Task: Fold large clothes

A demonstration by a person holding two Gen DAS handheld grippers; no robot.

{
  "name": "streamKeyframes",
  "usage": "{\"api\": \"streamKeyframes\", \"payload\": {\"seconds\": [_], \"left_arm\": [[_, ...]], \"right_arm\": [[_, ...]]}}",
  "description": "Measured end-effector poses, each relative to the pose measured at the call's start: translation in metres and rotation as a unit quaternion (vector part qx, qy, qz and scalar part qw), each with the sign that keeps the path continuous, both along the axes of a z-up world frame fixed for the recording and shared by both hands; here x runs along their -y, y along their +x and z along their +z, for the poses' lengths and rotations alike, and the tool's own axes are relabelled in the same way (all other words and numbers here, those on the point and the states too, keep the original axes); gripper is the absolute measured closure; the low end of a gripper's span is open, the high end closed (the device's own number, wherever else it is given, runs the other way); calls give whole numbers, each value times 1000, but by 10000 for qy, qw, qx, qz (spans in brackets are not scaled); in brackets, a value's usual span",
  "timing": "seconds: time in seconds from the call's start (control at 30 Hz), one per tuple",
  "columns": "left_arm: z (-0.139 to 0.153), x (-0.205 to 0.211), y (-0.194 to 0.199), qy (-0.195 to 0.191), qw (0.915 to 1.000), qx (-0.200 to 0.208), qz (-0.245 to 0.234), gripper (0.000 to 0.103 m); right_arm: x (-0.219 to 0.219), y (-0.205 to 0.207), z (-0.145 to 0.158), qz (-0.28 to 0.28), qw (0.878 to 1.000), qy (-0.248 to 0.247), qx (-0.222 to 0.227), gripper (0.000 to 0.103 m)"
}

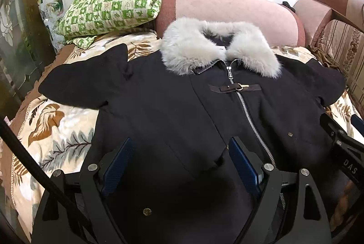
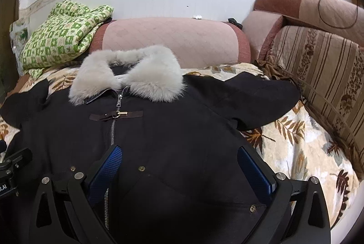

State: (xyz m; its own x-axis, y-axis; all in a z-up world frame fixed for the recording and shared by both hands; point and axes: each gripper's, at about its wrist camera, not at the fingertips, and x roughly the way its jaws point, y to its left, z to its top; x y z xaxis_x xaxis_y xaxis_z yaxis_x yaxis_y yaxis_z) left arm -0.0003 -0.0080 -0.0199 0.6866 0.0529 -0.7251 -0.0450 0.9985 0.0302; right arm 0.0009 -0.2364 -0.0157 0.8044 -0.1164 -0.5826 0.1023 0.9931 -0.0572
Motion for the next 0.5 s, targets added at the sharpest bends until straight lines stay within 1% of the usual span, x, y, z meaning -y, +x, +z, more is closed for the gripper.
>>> {"api": "streamKeyframes", "payload": {"seconds": [0.1,0.33,0.5], "left_arm": [[5,-3,-3,-73,9999,90,-3,18],[12,-7,-7,-268,9995,188,-14,18],[15,-3,-12,-243,9992,309,-105,18]], "right_arm": [[5,0,2,-45,9999,112,-2,1],[2,-6,7,-9,9999,128,91,1],[1,-10,11,20,9998,157,153,1]]}}
